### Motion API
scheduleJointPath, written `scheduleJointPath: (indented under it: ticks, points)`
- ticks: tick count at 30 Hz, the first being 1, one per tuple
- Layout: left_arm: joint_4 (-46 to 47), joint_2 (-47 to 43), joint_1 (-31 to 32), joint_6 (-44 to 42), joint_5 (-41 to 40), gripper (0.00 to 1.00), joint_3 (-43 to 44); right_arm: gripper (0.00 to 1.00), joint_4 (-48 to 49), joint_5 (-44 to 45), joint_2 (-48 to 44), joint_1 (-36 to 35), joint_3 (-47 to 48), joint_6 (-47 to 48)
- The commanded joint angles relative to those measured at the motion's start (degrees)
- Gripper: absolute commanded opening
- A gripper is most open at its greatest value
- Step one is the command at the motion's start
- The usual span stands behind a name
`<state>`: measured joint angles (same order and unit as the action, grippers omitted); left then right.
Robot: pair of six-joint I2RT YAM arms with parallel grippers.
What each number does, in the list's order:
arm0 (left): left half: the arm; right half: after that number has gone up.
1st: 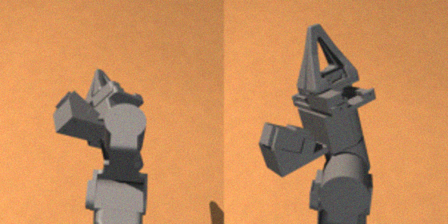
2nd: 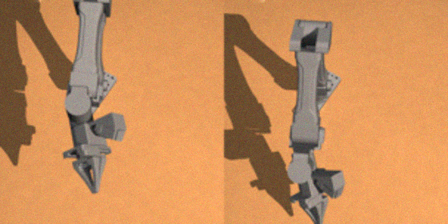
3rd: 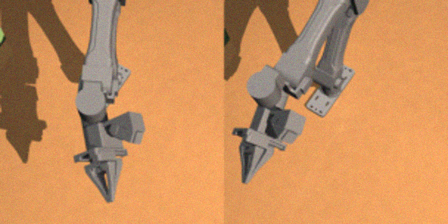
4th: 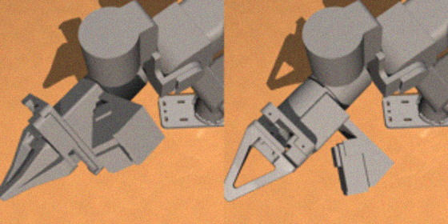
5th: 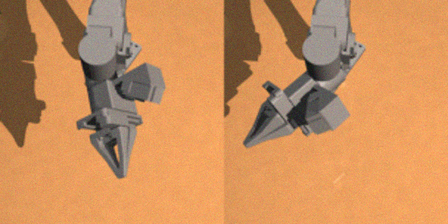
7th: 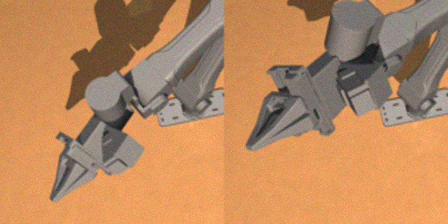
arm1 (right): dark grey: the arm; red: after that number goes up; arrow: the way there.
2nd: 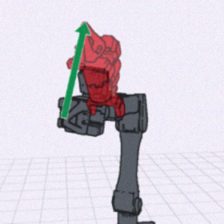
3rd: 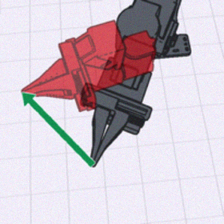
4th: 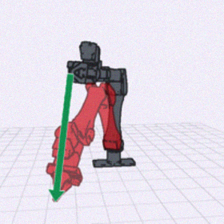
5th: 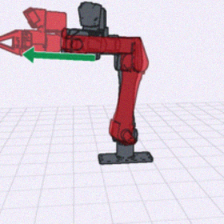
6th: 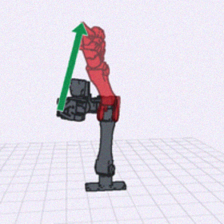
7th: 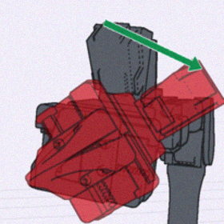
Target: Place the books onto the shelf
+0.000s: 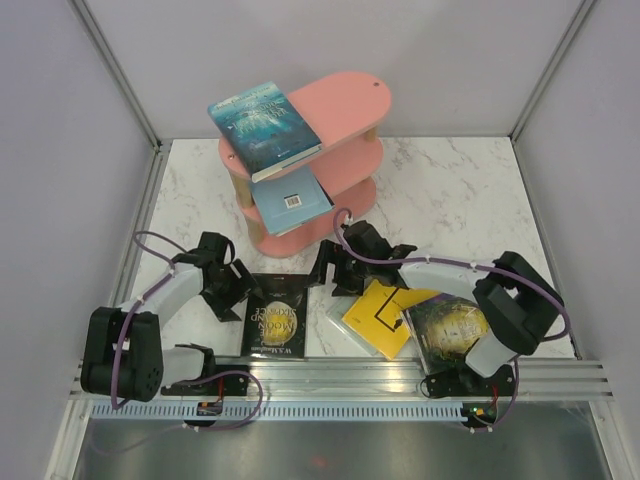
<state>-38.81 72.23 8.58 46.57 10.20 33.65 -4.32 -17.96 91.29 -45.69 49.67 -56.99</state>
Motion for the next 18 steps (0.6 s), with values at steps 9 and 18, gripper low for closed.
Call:
scheduleJointPath:
  ticks: [9, 18]
  points:
    - [15.6, 3.0, -0.2, -1.5, 8.4, 0.75, -7.4, 0.98, 12.8, 0.5, 13.8, -6.0, 0.1, -3.4]
    - [22.8, 2.4, -0.2, -0.6, 19.6, 0.71, -12.1, 0.76, 22.7, -0.8, 18.1, -7.4, -4.4, -8.9]
